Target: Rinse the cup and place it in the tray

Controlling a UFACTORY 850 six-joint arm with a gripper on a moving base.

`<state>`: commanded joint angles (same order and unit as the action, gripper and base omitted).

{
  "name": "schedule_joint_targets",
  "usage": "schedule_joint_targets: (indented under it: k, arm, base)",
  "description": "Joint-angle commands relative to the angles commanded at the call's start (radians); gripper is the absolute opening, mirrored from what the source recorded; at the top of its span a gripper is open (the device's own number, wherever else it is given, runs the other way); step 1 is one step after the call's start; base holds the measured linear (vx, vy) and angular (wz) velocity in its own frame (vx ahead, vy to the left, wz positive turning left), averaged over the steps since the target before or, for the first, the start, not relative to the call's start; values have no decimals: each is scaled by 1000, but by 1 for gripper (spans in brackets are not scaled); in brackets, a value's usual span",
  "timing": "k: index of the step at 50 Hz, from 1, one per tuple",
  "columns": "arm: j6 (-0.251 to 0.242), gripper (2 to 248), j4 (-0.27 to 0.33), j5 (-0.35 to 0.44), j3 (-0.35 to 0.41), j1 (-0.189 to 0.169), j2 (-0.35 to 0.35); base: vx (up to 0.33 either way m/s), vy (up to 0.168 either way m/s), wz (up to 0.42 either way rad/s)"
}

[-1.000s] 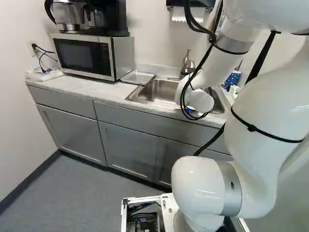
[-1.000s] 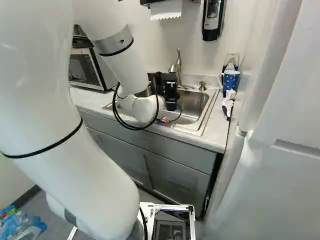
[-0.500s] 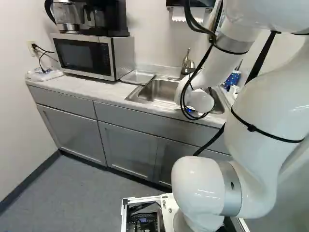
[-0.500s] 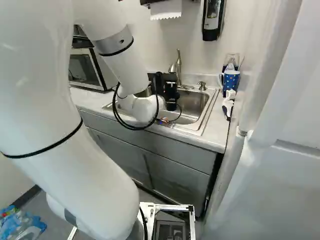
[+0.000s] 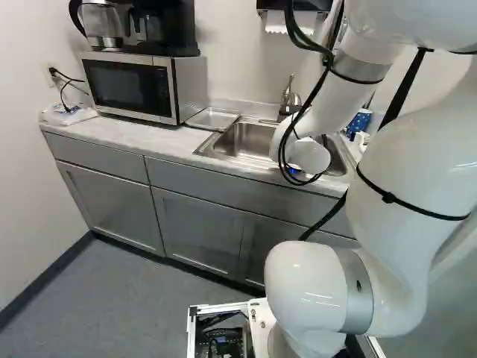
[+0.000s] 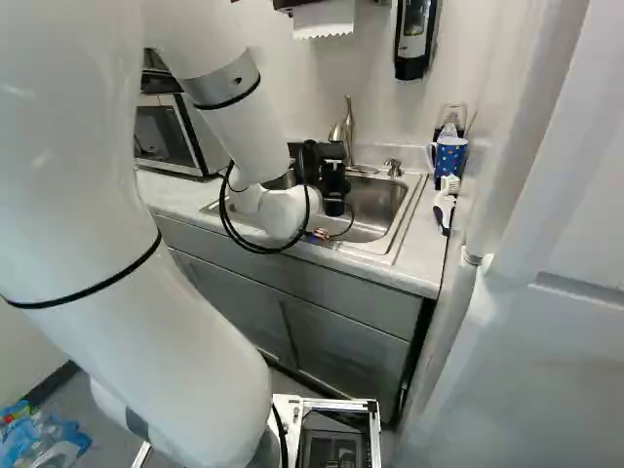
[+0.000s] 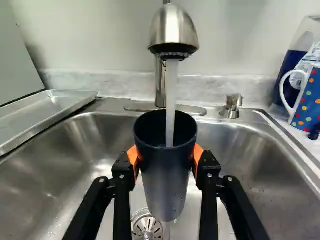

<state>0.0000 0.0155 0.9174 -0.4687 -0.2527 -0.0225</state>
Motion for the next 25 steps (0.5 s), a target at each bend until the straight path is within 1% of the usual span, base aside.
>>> schedule_joint_targets:
  k: [25]
  arm:
    - [0, 123, 0, 0, 0, 0, 0]
  base:
    - [0, 0, 0]
